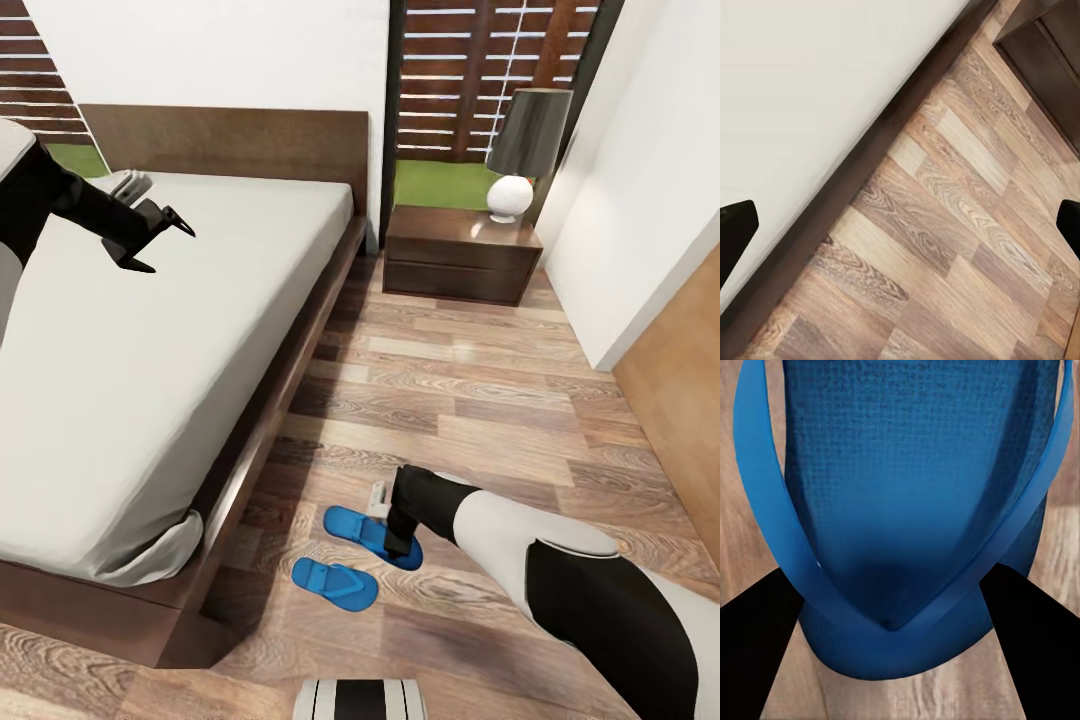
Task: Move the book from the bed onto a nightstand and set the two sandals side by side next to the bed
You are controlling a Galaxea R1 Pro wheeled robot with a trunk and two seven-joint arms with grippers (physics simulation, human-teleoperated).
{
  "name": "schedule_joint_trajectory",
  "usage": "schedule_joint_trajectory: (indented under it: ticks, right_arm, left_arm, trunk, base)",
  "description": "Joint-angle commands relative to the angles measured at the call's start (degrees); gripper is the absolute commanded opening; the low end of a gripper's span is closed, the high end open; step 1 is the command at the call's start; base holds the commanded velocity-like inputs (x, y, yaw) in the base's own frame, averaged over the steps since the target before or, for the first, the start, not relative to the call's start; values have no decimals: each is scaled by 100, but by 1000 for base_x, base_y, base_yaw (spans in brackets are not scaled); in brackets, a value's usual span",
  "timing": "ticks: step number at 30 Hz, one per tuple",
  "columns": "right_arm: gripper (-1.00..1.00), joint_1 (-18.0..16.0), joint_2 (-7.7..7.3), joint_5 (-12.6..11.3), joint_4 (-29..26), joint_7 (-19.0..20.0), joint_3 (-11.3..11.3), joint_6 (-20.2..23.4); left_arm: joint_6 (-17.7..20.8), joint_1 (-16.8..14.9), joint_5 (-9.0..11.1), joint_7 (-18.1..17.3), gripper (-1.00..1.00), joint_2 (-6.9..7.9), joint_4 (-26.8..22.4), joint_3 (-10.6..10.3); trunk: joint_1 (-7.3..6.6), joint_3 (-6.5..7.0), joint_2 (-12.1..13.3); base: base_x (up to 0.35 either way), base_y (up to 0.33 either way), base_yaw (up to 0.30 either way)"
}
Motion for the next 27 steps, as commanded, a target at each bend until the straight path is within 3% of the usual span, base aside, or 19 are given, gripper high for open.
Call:
schedule_joint_trajectory:
  ticks: [1,4,19,27]
  right_arm:
    - [-100,-6,1,-57,-4,-7,10,46]
    - [-100,-7,1,-57,-5,-15,-49,46]
    - [-100,-5,1,-36,-12,17,-54,12]
    - [-100,-1,1,-36,-16,39,-48,10]
  left_arm:
    - [9,-3,61,44,100,7,-8,-38]
    - [11,-5,61,44,100,7,-8,-38]
    - [12,-5,61,44,100,23,-8,-29]
    - [12,-5,61,44,100,24,-8,-32]
  trunk:
    - [-1,-5,-2]
    - [-1,-5,-2]
    - [38,-337,-22]
    - [38,-338,-22]
  base:
    - [0,0,0]
    - [0,0,0]
    - [0,0,0]
    - [0,0,2]
